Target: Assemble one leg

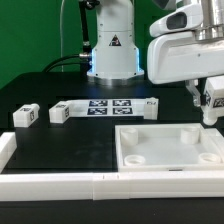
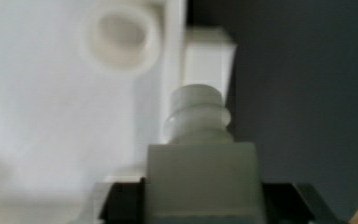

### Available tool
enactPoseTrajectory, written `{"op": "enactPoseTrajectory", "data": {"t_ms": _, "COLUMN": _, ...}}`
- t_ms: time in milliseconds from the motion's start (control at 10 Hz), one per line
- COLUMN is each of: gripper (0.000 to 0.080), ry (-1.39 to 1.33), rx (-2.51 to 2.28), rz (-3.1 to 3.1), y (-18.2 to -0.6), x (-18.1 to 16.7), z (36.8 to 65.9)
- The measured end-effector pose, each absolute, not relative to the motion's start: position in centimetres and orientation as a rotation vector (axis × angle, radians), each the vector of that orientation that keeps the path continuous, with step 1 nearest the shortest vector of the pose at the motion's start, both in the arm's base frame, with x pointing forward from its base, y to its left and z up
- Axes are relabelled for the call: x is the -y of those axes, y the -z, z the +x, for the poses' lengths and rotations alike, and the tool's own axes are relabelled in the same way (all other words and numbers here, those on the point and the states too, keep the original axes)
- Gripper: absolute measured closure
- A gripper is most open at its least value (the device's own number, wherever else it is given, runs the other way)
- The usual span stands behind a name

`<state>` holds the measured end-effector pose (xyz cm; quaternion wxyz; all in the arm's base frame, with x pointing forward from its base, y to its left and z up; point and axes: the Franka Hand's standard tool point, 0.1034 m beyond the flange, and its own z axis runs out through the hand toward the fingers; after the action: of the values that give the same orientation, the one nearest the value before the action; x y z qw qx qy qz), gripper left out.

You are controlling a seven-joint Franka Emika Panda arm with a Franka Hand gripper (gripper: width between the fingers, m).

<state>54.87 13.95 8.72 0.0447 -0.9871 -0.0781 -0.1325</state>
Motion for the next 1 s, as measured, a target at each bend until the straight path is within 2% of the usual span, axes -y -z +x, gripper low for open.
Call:
{"op": "enactPoseTrajectory", "data": {"t_ms": 100, "gripper": 0.0508, "ry": 0.437, "rx": 0.3, "rz": -3.015, "y": -8.4, "x": -13.2, "z": 57.1}}
{"op": "enactPoseTrajectory", "data": {"t_ms": 400, "gripper": 0.0508, "ry": 0.464, "rx": 0.343, "rz": -3.017, "y": -7.0, "x": -11.5, "z": 59.0}}
{"op": "enactPoseTrajectory", "data": {"t_ms": 1000, "gripper": 0.0508, "ry": 0.585, "rx": 0.344, "rz": -3.0, "y": -7.2, "x": -11.5, "z": 59.5}}
